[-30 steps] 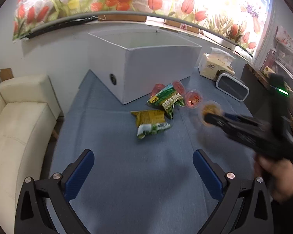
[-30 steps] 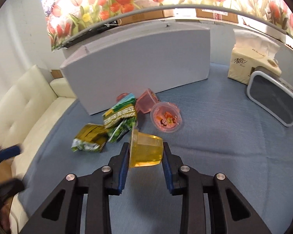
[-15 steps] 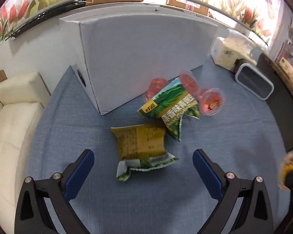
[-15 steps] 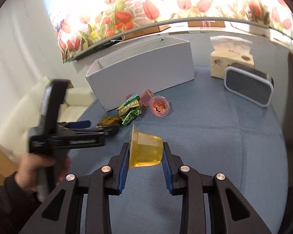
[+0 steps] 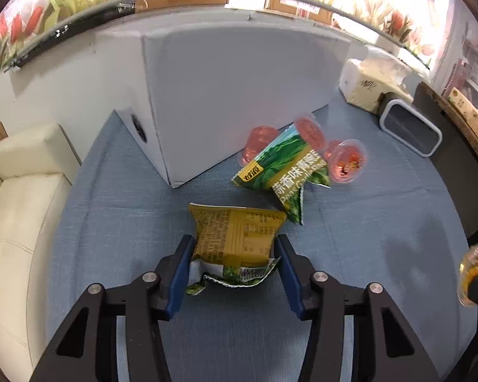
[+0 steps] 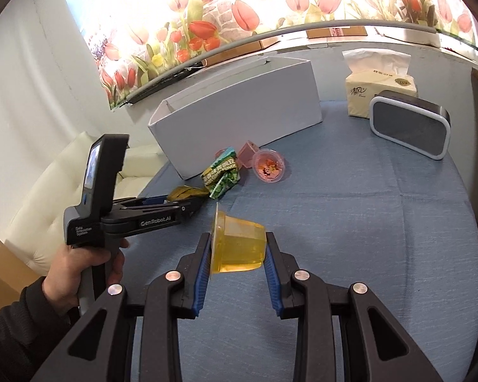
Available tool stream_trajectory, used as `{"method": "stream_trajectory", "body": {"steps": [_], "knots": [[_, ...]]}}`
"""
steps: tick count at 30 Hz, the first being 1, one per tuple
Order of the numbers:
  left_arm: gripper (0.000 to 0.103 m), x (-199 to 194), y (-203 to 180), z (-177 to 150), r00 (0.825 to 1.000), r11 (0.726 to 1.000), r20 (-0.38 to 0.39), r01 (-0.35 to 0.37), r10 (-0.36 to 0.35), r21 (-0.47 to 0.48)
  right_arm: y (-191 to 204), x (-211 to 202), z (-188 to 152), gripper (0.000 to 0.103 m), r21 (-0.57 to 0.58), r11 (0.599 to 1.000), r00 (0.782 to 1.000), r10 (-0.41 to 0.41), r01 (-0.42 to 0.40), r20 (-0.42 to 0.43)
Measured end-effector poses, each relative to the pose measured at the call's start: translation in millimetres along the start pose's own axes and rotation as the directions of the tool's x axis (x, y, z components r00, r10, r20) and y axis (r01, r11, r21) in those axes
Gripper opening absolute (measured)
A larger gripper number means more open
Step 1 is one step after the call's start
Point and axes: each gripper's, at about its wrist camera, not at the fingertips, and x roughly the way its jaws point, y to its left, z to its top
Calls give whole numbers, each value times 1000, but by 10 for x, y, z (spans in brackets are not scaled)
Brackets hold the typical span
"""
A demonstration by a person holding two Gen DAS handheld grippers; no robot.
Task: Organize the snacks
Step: 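Carry the snack pack and jelly cup into the white box and open both grippers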
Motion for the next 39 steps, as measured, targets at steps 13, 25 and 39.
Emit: {"method": "stream_trajectory", "body": {"steps": [13, 25, 39], "knots": [[54, -845, -51, -92, 982, 993, 148, 119, -117, -2, 148, -45, 74, 34, -15, 1000, 999, 27, -26, 26], [55, -1190, 68, 915, 948, 989, 288, 148, -137, -15, 324, 95, 1021, 34, -88, 995, 995, 44, -36, 91], [57, -412, 451, 1847, 976, 996, 205, 82, -71, -45, 228, 1292, 2479, 34, -169, 985, 999, -29, 35, 34]]}}
